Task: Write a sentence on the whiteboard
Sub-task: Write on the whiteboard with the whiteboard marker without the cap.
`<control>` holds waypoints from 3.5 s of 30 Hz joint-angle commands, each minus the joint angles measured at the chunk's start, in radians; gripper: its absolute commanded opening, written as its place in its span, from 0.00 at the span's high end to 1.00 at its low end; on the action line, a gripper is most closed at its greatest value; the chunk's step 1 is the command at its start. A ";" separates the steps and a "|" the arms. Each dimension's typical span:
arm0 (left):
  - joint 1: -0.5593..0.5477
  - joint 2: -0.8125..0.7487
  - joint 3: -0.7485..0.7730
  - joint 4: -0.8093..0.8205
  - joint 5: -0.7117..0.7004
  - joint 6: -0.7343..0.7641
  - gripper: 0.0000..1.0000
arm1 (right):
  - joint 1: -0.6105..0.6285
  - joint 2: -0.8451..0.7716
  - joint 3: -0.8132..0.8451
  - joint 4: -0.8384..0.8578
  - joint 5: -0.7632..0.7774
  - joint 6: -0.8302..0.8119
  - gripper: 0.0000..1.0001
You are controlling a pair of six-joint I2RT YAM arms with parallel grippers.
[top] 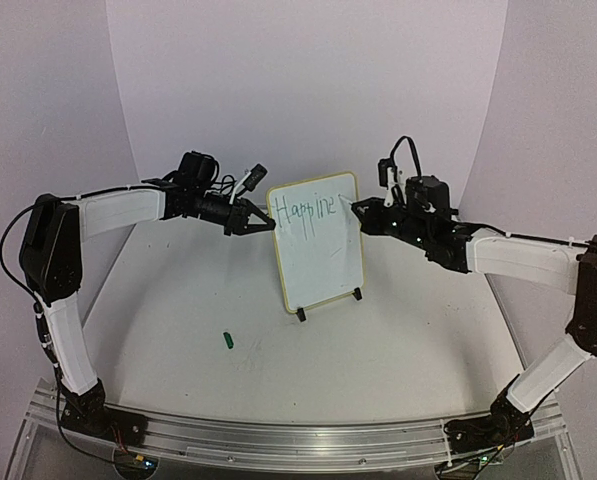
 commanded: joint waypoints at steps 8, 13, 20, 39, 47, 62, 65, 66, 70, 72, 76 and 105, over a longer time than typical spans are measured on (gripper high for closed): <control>-0.007 0.023 0.025 -0.072 -0.002 0.030 1.00 | -0.004 0.000 -0.028 0.024 -0.042 -0.016 1.00; -0.007 0.023 0.025 -0.073 -0.002 0.030 1.00 | -0.004 -0.010 -0.037 0.018 0.012 -0.006 1.00; -0.007 0.021 0.025 -0.075 -0.004 0.031 1.00 | -0.004 -0.018 -0.041 -0.007 0.067 0.002 1.00; -0.007 0.020 0.024 -0.074 -0.001 0.030 1.00 | -0.001 -0.025 -0.066 0.001 -0.091 0.001 1.00; -0.006 0.022 0.025 -0.073 -0.001 0.029 1.00 | 0.000 -0.123 -0.098 0.029 -0.066 0.016 1.00; -0.007 0.024 0.025 -0.074 -0.001 0.030 1.00 | -0.008 -0.060 -0.002 0.016 0.060 -0.018 1.00; -0.007 0.023 0.025 -0.075 -0.003 0.033 1.00 | -0.008 -0.052 0.010 0.019 0.066 -0.029 1.00; -0.007 0.024 0.025 -0.075 -0.003 0.033 1.00 | -0.008 -0.050 0.012 0.020 0.069 -0.031 1.00; -0.007 0.027 0.028 -0.075 -0.002 0.033 1.00 | -0.008 -0.036 0.022 0.019 0.077 -0.037 1.00; -0.007 0.028 0.028 -0.077 -0.001 0.033 1.00 | -0.008 -0.026 0.027 0.019 0.077 -0.037 1.00; -0.007 0.029 0.029 -0.078 -0.002 0.033 1.00 | -0.008 -0.012 0.036 0.019 0.077 -0.037 1.00; -0.007 0.029 0.033 -0.085 -0.004 0.034 1.00 | -0.008 -0.022 -0.046 -0.021 0.134 -0.017 1.00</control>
